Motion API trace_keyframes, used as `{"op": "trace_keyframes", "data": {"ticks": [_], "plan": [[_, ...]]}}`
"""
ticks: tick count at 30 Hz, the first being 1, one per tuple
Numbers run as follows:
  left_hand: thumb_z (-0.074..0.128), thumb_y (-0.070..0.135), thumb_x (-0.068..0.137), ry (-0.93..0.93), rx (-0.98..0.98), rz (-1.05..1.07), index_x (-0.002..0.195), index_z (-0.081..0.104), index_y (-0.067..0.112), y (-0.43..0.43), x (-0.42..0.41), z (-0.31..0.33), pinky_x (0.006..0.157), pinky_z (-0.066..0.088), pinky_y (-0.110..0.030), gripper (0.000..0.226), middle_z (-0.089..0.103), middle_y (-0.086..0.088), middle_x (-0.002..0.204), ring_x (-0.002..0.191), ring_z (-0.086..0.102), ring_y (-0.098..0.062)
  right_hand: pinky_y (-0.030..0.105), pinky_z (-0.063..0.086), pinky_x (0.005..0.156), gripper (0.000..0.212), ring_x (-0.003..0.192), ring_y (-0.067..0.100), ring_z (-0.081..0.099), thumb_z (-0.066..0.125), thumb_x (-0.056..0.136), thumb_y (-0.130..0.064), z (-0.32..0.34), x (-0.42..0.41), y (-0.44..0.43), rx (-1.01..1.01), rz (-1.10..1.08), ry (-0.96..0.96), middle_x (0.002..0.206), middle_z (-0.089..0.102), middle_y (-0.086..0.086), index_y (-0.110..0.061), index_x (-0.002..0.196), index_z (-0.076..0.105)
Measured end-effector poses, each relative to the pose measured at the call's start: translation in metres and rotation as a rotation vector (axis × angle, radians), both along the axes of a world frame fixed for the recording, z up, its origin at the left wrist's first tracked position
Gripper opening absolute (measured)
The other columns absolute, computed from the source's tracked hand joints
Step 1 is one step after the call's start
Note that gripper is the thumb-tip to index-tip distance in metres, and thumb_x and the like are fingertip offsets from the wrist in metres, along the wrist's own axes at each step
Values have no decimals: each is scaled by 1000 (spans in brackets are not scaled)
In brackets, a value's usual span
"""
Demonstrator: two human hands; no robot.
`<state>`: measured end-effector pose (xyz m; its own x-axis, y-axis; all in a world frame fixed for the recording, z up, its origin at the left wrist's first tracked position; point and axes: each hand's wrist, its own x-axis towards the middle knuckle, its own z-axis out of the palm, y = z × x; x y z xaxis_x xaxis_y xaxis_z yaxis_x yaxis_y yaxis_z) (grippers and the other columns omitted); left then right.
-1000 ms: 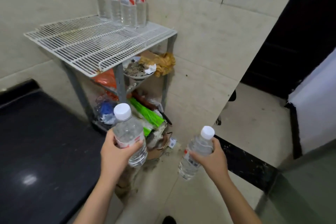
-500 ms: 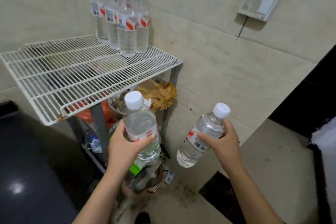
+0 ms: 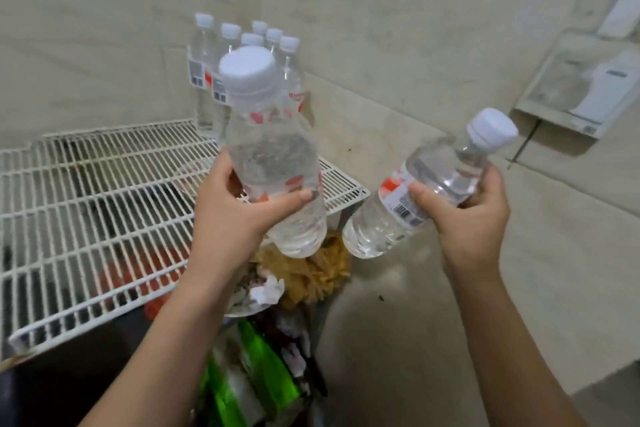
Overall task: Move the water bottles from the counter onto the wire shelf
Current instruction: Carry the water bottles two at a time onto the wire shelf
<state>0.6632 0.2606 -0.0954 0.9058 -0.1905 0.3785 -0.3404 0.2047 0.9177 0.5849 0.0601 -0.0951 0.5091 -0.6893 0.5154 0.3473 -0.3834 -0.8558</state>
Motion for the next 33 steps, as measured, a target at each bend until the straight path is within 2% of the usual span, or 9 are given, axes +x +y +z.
{"op": "trace_keyframes", "data": {"ticks": [6,11,15,19,22,24,26,29,33], "plan": [[85,16,54,9,43,171,104,59,26,-36,60,14,87,54,-36,57,69,6,103,95,66,-12,28,53,81,51,88,11,63,77,54,-20,27,85,-15,-8,135,-65,98,63,-3,-32,94,49],[84,22,55,-13,216,275,108,54,28,-56,101,8,89,49,-34,62,62,10,104,100,60,-14,41,53,88,61,96,16,63,83,59,-23,27,158,-13,-73,275,65,106,63,-1,-25,108,48],[85,25,54,42,235,302,109,55,26,-64,127,-5,89,51,-36,63,65,8,107,101,62,-15,33,50,87,72,104,18,60,79,63,-38,10,192,-9,-250,314,241,118,62,0,-22,124,45],[84,28,57,96,258,352,118,50,23,-67,144,-8,91,52,-39,70,63,6,110,99,63,-15,31,45,82,81,101,21,59,72,71,-43,15,218,-22,-239,332,349,120,61,4,-24,137,30],[82,32,61,70,348,319,121,47,25,-73,146,-6,88,52,-35,70,61,9,107,96,62,-12,24,44,79,90,96,13,54,74,71,-32,17,225,-29,-281,480,384,128,55,5,-26,142,19],[81,35,61,61,399,327,121,47,27,-76,146,-8,86,53,-35,69,61,11,104,94,62,-10,7,41,69,96,97,7,50,75,72,-22,14,224,-31,-314,566,405,134,50,3,-27,144,12],[81,34,61,60,391,341,116,48,30,-76,146,-9,85,54,-34,64,60,16,97,90,62,-6,1,39,62,98,100,5,48,75,73,-17,14,224,-34,-315,587,400,139,46,3,-26,145,9],[80,30,62,53,380,341,107,46,34,-75,145,-8,81,55,-32,56,57,21,88,85,61,-2,19,41,78,98,103,8,51,76,72,-25,19,221,-34,-364,531,390,140,46,1,-28,145,11],[80,34,62,30,430,439,123,45,25,-76,143,-7,72,53,-24,71,55,12,91,81,58,-3,25,41,75,98,88,5,51,74,73,-32,19,216,-30,-429,454,381,137,50,2,-30,145,8]]}}
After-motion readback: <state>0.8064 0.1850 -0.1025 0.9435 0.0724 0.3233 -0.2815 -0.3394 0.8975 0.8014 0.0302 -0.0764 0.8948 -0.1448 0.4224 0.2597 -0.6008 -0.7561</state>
